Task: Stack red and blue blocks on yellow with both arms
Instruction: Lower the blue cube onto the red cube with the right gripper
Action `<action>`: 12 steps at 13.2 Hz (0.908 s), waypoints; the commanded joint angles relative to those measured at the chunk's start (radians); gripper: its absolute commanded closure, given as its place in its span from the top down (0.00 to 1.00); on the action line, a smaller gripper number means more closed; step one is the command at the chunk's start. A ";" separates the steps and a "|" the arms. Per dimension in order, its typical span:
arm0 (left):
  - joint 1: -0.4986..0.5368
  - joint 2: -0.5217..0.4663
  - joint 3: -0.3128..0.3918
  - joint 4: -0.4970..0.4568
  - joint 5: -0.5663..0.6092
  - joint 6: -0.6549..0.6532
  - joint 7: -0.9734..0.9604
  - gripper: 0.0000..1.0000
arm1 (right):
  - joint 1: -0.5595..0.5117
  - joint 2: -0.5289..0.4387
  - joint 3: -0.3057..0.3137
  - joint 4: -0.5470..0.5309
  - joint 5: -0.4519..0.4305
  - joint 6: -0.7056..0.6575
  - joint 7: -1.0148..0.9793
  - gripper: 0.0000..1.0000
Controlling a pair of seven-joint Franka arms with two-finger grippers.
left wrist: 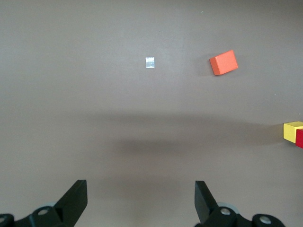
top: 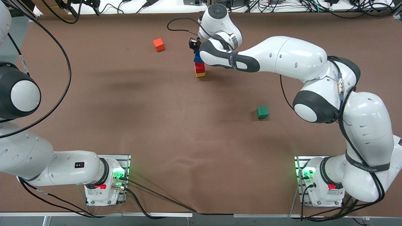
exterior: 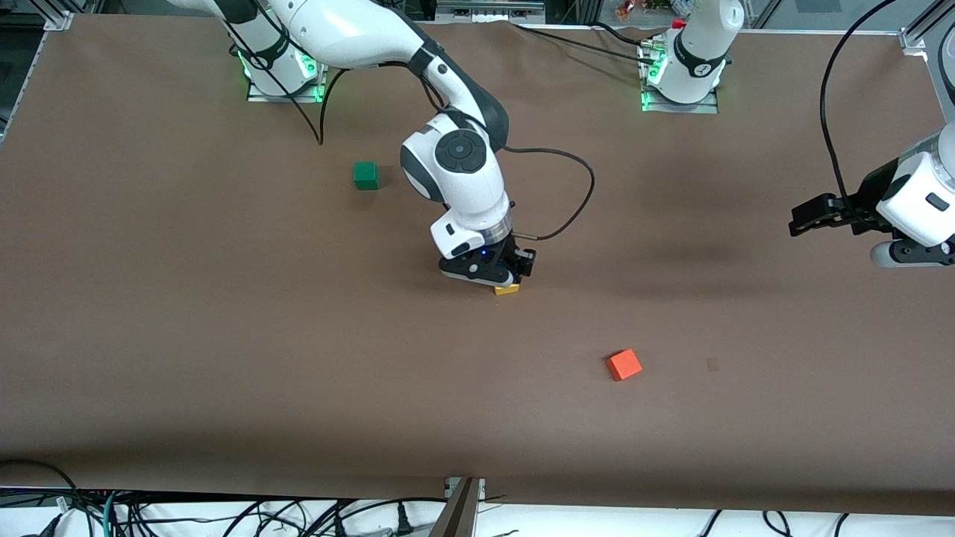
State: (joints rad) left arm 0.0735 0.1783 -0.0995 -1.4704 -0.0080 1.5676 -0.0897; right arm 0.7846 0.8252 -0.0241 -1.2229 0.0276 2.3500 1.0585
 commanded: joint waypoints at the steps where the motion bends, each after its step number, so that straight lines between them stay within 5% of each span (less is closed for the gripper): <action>1: -0.001 0.006 0.001 0.019 0.017 -0.005 0.021 1.00 | -0.010 0.018 0.004 0.016 -0.015 0.037 0.008 0.45; 4: 0.000 0.006 0.001 0.019 0.017 -0.005 0.021 1.00 | -0.015 0.028 0.004 0.013 -0.017 0.046 0.015 0.56; 12: 0.000 0.006 0.001 0.019 0.017 -0.005 0.021 1.00 | -0.007 0.011 0.006 0.011 -0.012 -0.006 0.012 0.57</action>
State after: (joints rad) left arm 0.0738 0.1783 -0.0994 -1.4703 -0.0080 1.5677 -0.0897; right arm 0.7762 0.8448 -0.0234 -1.2212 0.0276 2.3825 1.0584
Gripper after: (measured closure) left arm 0.000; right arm 0.427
